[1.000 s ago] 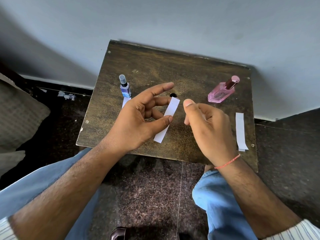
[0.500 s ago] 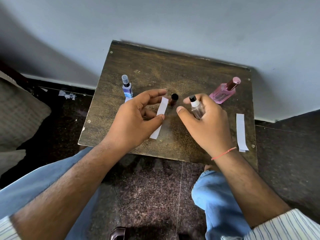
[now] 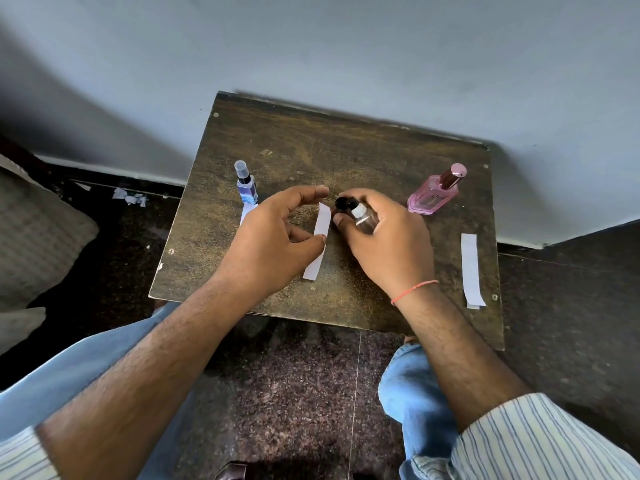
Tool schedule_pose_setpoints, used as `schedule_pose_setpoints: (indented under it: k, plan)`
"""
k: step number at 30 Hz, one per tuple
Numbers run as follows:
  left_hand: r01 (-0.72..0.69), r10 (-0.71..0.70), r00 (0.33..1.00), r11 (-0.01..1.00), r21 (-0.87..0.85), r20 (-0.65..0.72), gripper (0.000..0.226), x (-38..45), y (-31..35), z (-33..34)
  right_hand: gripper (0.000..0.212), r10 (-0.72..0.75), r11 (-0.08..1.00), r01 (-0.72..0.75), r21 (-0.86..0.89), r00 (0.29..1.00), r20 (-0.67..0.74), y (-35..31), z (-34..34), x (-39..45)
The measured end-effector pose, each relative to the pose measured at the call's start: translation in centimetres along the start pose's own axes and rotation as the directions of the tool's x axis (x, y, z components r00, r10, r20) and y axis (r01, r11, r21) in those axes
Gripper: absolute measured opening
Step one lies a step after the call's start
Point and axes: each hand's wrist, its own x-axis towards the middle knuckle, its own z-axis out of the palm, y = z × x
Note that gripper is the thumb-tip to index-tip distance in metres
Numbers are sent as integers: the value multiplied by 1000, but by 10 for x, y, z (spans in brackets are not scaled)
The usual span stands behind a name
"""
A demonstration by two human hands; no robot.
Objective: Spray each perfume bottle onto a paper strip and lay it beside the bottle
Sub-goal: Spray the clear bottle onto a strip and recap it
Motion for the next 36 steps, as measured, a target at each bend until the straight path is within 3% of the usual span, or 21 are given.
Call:
schedule_pose_setpoints:
  k: [12,21,31,36]
  plan:
    - [-35,35,999,998,42,-6,60,4,-1,17,23,-61,997,68,44,987,-148,10,-20,-12]
    - [-259,290,956,908,330,-47,63,5,-1,27,24,-72,993,86,78,984,-165,14,-29,-16]
    - [-222,317,946,787,576,-68,58,6,-7,19,26,-85,993,97,68,982,-169,15,-30,-17]
    - [-219,293,955,784,581,-35,53,9,-12,17,25,-85,994,94,50,983,-161,13,-29,-17]
